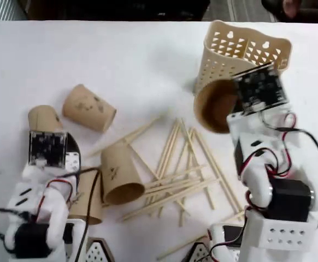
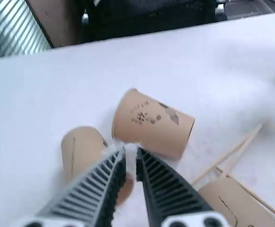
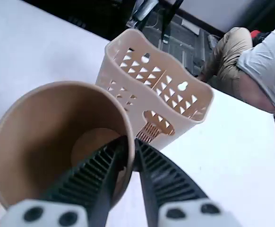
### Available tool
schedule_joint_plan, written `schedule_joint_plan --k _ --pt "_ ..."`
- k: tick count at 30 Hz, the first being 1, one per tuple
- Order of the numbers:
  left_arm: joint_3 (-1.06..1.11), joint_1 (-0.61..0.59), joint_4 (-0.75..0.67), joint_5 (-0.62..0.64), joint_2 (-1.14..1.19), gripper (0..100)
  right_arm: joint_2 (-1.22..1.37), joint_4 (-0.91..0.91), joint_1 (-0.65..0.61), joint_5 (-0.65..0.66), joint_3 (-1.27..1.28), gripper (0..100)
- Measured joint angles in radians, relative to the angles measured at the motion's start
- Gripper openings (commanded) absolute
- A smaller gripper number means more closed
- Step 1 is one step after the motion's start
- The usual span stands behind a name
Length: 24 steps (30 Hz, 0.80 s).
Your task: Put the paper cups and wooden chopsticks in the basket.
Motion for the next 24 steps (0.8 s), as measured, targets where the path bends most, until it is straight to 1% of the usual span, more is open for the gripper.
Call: schedule_joint_plan --k 4,12,21,24 --pt "-0.035 0.0 0.0 -0.038 0.0 7 0.058 -0.038 0.048 -0.055 -0.109 1.9" --pt "-0.035 0.002 0.0 -0.04 0.0 6 0.25 -0.284 0.143 -0.147 -0.164 1.9" --pt "-0.035 0.002 0.0 -0.04 0.0 6 0.462 -0.45 0.204 -0.15 -0.164 1.9" --pt "-0.035 0.002 0.0 -0.04 0.0 6 0.514 -0.488 0.224 -0.173 -0.164 1.9"
